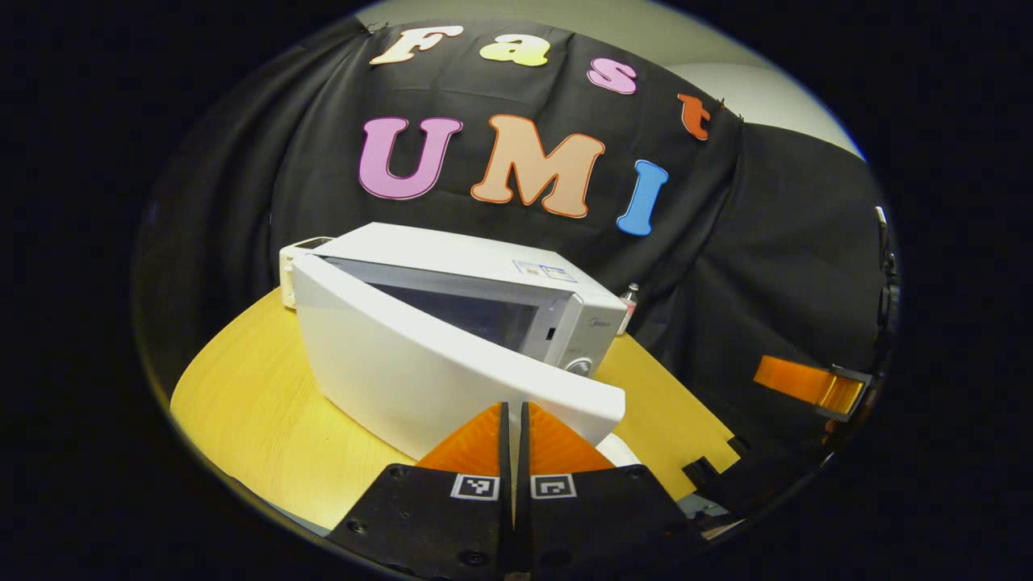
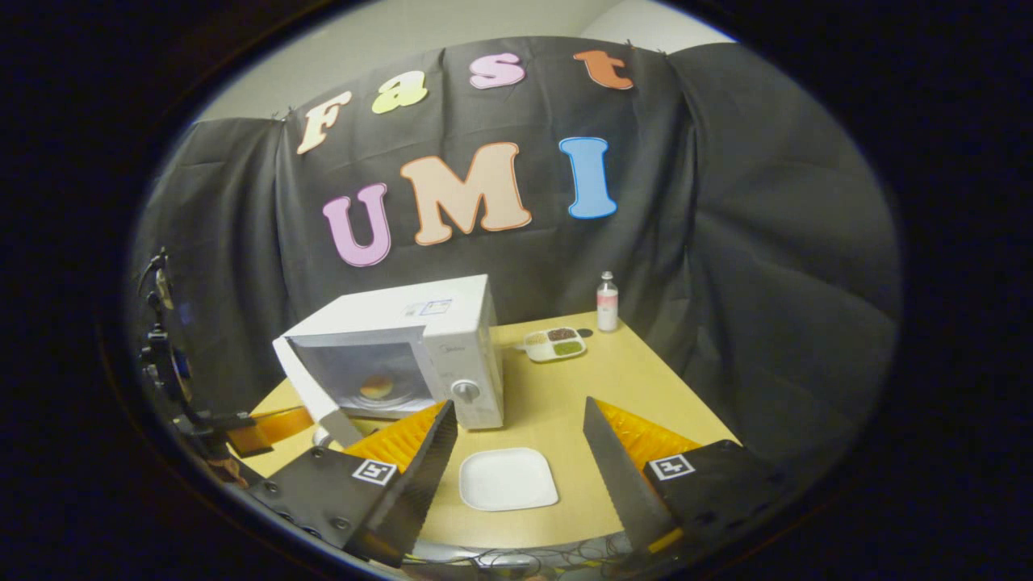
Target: Open the microwave oven with the left hand, put the food in, and close the microwave oven.
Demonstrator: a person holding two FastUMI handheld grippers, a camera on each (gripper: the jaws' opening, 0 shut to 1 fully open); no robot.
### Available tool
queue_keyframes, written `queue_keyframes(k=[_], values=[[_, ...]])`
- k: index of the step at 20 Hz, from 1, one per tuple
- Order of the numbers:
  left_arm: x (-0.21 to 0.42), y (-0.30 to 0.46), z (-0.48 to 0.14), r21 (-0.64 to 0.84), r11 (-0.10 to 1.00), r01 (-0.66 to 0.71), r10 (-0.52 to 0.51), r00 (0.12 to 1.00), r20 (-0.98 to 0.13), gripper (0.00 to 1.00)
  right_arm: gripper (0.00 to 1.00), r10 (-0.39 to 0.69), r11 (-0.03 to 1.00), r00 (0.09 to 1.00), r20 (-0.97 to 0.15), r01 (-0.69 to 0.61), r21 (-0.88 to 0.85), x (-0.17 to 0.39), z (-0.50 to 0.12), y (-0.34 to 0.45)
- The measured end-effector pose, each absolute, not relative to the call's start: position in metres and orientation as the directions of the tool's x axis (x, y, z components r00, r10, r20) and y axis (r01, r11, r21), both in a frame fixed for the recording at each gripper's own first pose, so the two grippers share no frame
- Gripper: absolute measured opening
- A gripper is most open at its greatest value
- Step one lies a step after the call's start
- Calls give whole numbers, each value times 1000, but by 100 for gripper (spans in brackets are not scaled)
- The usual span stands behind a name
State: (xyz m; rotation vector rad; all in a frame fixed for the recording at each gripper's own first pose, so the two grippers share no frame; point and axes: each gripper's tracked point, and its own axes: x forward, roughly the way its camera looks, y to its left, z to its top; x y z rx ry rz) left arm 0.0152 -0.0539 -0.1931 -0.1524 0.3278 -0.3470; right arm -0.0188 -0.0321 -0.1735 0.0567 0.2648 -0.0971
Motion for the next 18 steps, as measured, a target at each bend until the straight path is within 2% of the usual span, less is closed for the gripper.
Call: queue_keyframes(k=[7, 12, 18], values=[[69, -96, -186, -158, 934, 321, -353, 897, -265, 0, 91, -136, 985, 959, -248, 157, 69, -19, -168, -63], [101, -102, -192, -201, 938, 282, -332, 901, -281, 0, 91, -153, 981, 950, -271, 179, 72, -11, -175, -73], [129, -98, -194, -169, 951, 258, -297, 915, -275, 0, 92, -157, 977, 942, -296, 192, 94, -3, -185, -72]])
